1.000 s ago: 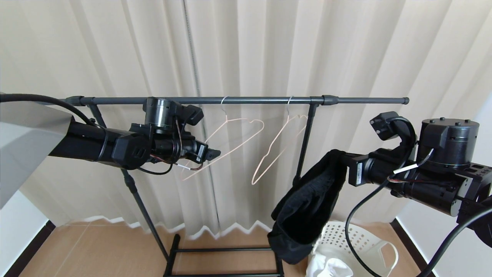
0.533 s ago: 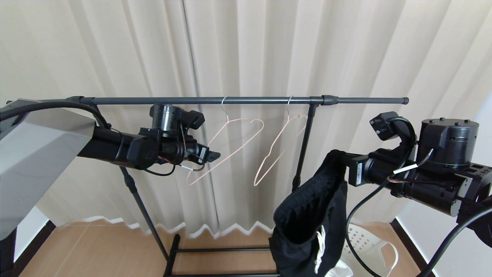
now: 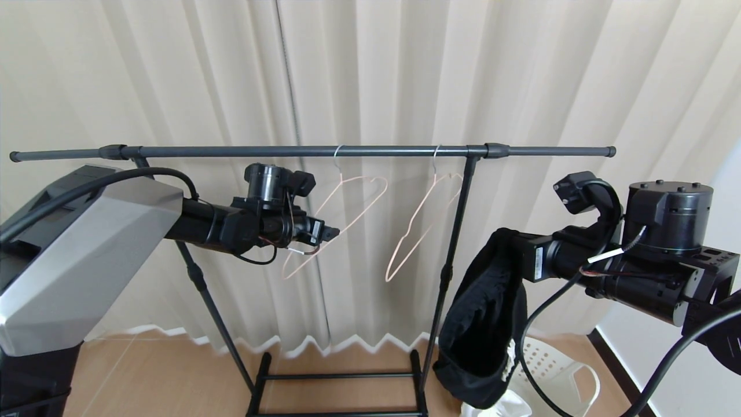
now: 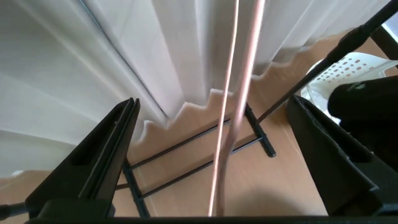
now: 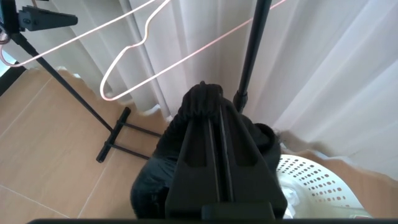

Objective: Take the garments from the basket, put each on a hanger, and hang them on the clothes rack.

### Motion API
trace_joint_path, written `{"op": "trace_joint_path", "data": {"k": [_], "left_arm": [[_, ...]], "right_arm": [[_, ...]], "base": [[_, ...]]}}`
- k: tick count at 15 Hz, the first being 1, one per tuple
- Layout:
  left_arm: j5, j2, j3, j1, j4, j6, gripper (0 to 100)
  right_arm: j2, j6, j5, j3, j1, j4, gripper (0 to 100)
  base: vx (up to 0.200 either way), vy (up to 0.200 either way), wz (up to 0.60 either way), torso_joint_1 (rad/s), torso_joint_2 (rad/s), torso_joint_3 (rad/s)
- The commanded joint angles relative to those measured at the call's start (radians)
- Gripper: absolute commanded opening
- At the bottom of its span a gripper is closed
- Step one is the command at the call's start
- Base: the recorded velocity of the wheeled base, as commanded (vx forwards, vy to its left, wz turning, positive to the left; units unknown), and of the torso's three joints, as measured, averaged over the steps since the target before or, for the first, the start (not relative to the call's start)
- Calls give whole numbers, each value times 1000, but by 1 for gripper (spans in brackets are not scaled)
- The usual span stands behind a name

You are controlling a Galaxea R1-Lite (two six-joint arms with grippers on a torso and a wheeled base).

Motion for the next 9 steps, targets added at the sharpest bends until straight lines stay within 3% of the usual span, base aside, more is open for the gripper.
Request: {"op": "trace_joint_path", "data": {"k": [1,3,4,9], "left_arm": [[14,34,-17,-2,0,-3,100],[20,46,-25,-2,1,-3,100],[31,48,-26,-14,1,-3,0],[33,35,-28,-20,-2,-11,0]], "right_arm": [[8,0,0,-1,-1,-1,0],[8,0,0,-1,-1,1,0],[8,0,0,-1,-2,-1,0],[5,0,0,2,-2,-1,0]], "base": [[0,0,0,0,0,0],[0,0,0,0,0,0],[0,0,0,0,0,0],[0,0,0,0,0,0]]}}
